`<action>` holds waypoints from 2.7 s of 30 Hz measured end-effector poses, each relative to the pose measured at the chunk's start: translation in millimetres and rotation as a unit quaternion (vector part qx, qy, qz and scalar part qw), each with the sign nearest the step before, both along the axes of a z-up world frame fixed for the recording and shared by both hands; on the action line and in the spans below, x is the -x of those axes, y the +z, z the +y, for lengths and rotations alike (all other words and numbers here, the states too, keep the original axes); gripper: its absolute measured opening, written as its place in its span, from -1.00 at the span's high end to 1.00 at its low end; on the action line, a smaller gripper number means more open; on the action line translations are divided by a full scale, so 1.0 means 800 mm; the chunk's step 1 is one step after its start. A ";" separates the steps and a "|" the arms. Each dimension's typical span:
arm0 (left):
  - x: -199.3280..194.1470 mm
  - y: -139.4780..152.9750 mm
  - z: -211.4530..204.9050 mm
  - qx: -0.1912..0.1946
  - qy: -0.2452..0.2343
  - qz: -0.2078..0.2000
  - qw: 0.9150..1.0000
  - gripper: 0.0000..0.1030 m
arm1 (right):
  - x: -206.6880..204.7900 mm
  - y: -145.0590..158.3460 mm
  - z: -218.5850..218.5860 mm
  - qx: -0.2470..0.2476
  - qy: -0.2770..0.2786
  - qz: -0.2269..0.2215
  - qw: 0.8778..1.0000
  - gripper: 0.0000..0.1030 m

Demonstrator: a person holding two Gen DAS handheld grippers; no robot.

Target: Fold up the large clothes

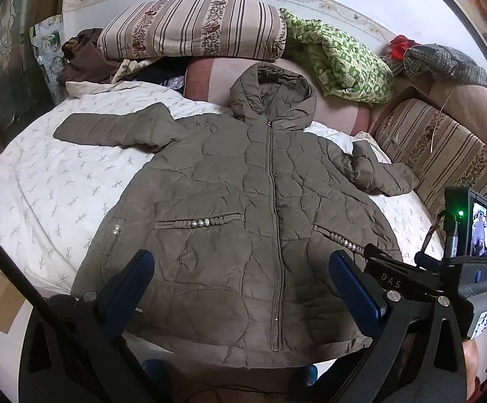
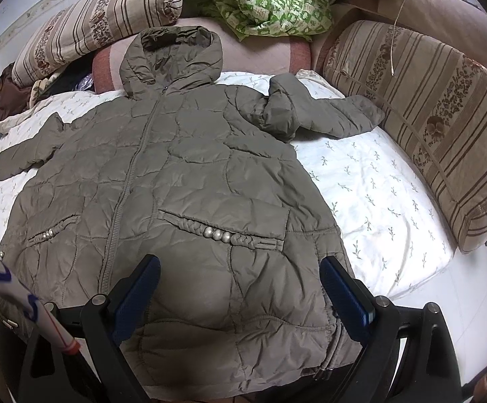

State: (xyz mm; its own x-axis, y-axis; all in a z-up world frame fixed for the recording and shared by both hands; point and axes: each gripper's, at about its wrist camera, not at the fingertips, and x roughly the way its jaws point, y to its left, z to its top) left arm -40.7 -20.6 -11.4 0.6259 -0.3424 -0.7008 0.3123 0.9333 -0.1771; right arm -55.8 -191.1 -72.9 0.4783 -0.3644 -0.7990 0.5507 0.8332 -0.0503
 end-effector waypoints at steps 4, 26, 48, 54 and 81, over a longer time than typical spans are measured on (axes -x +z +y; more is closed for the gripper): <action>0.000 -0.004 0.000 -0.001 0.001 0.009 1.000 -1.00 | 0.001 -0.001 -0.003 -0.003 -0.003 -0.001 1.000 -0.90; -0.080 0.011 0.117 -0.119 0.157 -0.044 0.979 -1.00 | -0.012 -0.014 0.004 0.013 0.010 0.024 1.000 -0.90; -0.308 -0.014 0.286 -0.052 0.243 0.026 0.968 -1.00 | -0.064 -0.024 0.026 0.039 0.039 0.055 0.997 -0.90; -0.352 -0.032 0.311 -0.066 0.274 0.024 0.959 -1.00 | -0.084 -0.034 0.021 0.040 0.037 0.069 0.996 -0.90; -0.600 -0.194 0.388 0.127 0.247 0.166 0.946 -0.66 | -0.237 -0.072 0.126 -0.058 0.214 0.026 0.975 -0.90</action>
